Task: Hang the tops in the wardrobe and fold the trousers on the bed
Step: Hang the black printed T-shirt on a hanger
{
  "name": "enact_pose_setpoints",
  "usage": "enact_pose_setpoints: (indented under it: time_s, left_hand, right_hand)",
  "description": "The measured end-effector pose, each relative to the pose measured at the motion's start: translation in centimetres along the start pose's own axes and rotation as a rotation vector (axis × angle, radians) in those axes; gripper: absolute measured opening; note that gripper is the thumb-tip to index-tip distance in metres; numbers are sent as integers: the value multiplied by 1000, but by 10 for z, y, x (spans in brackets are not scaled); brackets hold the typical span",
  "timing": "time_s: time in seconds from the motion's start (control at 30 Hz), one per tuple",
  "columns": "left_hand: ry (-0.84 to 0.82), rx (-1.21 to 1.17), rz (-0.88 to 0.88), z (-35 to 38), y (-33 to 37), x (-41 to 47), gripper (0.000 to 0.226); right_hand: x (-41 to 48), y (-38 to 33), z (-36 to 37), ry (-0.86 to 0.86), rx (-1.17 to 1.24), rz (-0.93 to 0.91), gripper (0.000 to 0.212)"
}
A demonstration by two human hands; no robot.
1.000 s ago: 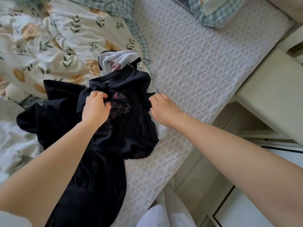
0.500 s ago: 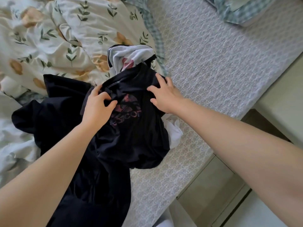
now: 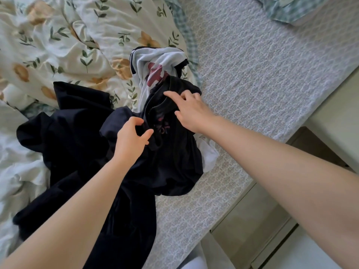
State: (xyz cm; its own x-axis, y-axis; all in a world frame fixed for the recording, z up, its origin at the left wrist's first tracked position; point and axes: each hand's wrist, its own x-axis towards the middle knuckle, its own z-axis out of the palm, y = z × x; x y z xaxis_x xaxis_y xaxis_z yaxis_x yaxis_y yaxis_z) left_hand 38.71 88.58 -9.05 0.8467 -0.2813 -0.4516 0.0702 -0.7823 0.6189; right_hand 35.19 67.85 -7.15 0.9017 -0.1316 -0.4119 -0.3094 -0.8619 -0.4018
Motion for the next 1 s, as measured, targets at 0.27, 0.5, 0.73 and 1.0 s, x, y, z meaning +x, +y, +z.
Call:
enact_pose_setpoints:
  time_s: [0.27,0.5,0.73,1.0]
  left_hand:
    - [29,145,10,11,4,0,31]
    - [17,132,182,3,20,-34,13]
    - [0,228,367,-4,47,-76,11]
    - [57,168,353,-15,68,-124,15]
  right_hand:
    - [16,-12,5,47,-289,-18,32]
    - [4,-10,1,219,-209,-62,43]
    - [-28,-7,-4,159,-294,-92,31]
    - [-108,32,-13,292,-65,107,33]
